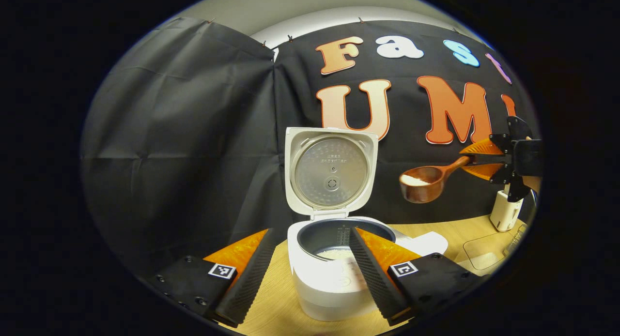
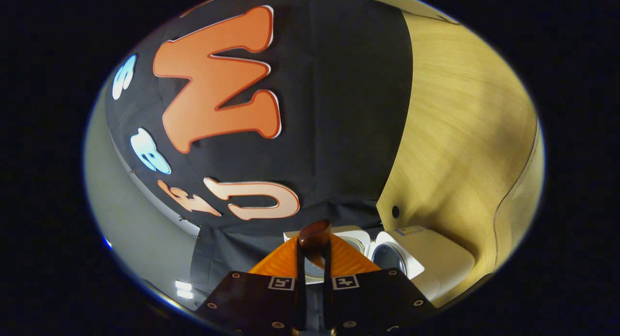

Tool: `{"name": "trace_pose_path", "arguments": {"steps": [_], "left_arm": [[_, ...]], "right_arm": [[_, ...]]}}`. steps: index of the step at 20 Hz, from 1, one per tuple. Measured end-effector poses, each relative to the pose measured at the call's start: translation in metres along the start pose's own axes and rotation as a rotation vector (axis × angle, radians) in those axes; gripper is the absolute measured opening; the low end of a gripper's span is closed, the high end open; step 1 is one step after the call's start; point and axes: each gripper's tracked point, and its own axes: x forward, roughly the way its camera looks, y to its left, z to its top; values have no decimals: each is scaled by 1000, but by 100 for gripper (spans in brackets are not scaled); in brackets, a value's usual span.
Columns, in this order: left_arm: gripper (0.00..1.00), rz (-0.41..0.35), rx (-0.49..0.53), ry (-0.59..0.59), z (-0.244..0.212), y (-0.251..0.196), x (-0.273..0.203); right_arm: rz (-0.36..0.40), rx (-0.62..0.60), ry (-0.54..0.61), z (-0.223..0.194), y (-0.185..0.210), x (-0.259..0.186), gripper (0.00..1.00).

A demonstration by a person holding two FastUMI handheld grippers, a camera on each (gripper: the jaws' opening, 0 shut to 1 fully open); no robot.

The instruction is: Close the left gripper, press the button to open the rice cooker; take a wooden spoon from the chopstick holder with the right hand, scoop a spoonful of rice and pour it into the rice cooker, then put the wooden spoon back into the chopstick holder.

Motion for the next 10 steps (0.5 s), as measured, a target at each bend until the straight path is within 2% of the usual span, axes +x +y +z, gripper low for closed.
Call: {"name": "trace_pose_path", "arguments": {"steps": [2,3,5,7,8,10], "left_arm": [[100,8,1,-14,2,1,-1],[96,8,2,-19,3,1,-1],[96,11,5,-24,3,1,0],[96,23,11,-23,2,3,0],[100,25,13,-20,0,3,1],[96,25,10,-14,-2,3,1]], "right_arm": [[-13,-13,24,-14,-2,19,13],[-20,-25,22,-18,-2,27,13],[-23,-78,-1,-19,-2,40,13],[-30,-188,-38,-17,-3,52,13],[-34,-244,-59,-15,-3,59,13],[-36,-321,-80,-15,-2,67,13]]}}
